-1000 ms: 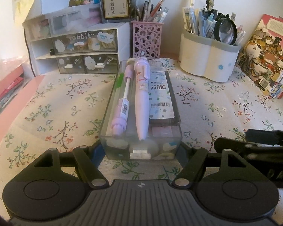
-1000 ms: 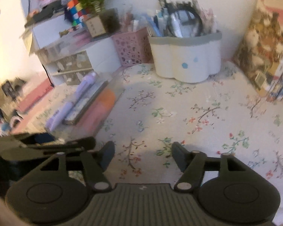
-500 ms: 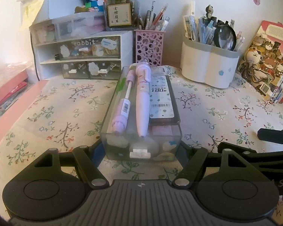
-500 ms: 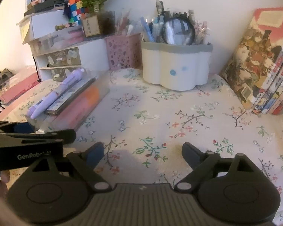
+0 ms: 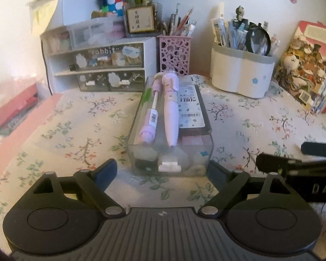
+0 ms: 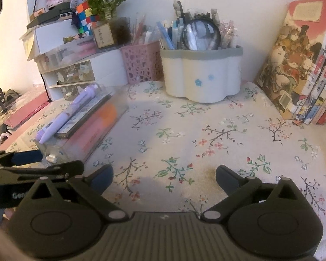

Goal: Organize stationery

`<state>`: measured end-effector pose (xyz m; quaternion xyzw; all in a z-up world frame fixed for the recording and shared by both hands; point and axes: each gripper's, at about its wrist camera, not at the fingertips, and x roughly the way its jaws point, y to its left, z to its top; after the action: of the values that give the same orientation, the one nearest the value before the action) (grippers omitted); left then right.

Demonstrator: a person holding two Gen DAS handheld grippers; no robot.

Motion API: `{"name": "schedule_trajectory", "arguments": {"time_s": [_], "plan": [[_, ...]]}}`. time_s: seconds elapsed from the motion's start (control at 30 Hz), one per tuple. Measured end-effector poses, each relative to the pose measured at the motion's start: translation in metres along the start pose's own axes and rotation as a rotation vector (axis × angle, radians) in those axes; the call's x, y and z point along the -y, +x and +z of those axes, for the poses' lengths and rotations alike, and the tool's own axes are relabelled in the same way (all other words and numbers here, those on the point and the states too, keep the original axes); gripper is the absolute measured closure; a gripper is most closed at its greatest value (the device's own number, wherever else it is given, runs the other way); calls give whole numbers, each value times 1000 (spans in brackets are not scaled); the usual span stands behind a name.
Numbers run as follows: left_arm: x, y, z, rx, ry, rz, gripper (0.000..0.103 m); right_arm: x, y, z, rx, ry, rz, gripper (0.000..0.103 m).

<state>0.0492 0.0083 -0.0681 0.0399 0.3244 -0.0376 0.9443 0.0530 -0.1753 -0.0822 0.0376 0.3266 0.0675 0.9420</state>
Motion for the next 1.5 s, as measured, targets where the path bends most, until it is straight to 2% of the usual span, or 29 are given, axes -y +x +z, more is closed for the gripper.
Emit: {"name": "schedule_trajectory", "arguments": {"time_s": [0.13, 0.33, 0.43, 0.6, 0.73, 0.9, 1.03, 1.27, 1.5], "plan": [[-3, -15, -1, 10, 0, 4, 14, 1, -9, -2, 0, 66, 38, 23], [-4, -54, 5, 57, 35, 13, 5, -5, -46, 6, 35, 121, 116, 23], [-3, -78, 9, 73, 37, 10, 5, -6, -60, 10, 28, 179, 153, 23], [-3, -112, 13, 93, 21, 10, 5, -15, -86, 11, 20, 195, 176, 23], [-4, -134, 17, 92, 8, 3, 5, -16, -108, 16, 21, 243, 236, 23], [3, -157, 21, 121, 27, 23, 5, -19, -126, 25, 7, 260, 266, 23], [10, -163, 20, 118, 52, 47, 5, -22, -131, 26, -18, 266, 306, 23], [10, -161, 22, 104, 22, 2, 5, -21, -137, 31, -14, 255, 301, 23], [11, -152, 20, 84, 31, 12, 5, -21, -134, 26, -31, 259, 282, 23]]}}
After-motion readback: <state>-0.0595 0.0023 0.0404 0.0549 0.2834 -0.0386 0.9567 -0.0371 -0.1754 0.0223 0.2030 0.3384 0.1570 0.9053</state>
